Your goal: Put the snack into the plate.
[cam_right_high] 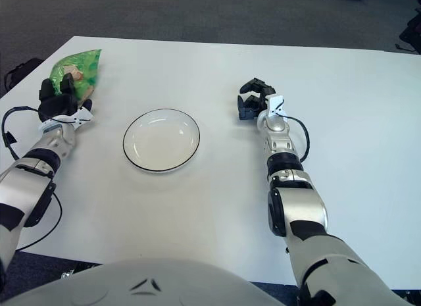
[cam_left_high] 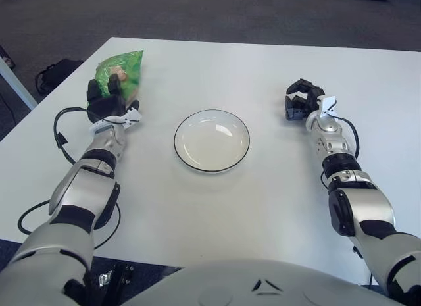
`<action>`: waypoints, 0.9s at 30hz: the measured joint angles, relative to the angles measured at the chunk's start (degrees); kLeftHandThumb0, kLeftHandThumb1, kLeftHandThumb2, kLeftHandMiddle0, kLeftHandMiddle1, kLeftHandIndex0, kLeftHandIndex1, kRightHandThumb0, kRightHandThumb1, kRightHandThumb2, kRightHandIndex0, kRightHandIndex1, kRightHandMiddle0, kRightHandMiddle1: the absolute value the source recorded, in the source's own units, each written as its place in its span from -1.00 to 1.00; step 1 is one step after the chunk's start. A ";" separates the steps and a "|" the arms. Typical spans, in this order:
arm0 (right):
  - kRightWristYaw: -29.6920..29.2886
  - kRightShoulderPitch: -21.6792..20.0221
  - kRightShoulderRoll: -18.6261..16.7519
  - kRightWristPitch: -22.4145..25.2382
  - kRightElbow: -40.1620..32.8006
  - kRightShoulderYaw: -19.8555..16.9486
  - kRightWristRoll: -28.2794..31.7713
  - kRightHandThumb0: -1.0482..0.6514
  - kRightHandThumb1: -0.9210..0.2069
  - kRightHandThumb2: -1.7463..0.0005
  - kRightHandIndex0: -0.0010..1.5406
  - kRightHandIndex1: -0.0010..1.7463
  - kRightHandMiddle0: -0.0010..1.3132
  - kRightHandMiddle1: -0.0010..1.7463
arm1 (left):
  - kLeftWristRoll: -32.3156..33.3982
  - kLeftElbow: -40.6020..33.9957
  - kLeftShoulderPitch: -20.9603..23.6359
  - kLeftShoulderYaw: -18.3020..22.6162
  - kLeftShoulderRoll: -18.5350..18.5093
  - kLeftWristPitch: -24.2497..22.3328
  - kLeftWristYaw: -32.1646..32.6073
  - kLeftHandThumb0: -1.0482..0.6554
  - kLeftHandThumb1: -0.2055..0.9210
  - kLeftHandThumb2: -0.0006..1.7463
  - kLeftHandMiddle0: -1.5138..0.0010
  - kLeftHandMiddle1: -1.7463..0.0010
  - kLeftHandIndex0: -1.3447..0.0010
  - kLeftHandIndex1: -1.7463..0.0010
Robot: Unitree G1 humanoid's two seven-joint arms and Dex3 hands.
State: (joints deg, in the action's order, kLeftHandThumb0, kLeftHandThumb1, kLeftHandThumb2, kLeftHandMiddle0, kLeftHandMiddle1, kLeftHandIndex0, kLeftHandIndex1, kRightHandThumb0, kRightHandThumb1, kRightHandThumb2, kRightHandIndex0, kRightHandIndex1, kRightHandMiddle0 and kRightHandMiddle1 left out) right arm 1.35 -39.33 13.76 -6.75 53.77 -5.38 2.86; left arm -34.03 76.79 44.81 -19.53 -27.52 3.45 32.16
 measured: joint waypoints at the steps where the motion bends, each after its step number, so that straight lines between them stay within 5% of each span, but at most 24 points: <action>1: 0.15 0.01 0.09 -0.14 0.00 0.04 -0.02 0.22 0.58 -0.83 0.08 1.00 0.04 0.80 | 0.00 0.00 -0.01 0.00 -0.13 0.52 -0.51 -0.98 1.00 0.30 0.99 1.00 1.00 0.47; 16: 1.05 0.22 0.88 -0.33 0.00 1.26 -1.30 0.22 0.55 -0.86 0.08 1.00 -0.08 0.93 | 0.01 -0.19 0.01 -0.11 -1.94 6.51 -7.66 -0.99 1.00 0.33 0.74 0.90 1.00 0.34; 27: 1.05 0.27 1.14 -0.33 0.00 1.63 -1.65 0.22 0.55 -0.85 0.08 1.00 -0.10 0.94 | -1.81 -1.12 0.47 -3.90 -3.82 13.58 -12.10 -0.96 1.00 0.33 0.65 0.86 1.00 0.22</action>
State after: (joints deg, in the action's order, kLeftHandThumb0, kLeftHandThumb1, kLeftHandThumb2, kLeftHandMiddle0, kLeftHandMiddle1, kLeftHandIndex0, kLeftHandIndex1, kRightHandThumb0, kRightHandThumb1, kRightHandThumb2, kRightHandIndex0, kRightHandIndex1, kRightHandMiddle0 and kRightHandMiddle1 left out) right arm 2.40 -39.06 14.90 -7.07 53.77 -3.74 1.22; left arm -35.85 75.67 45.27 -23.42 -31.35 17.03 20.06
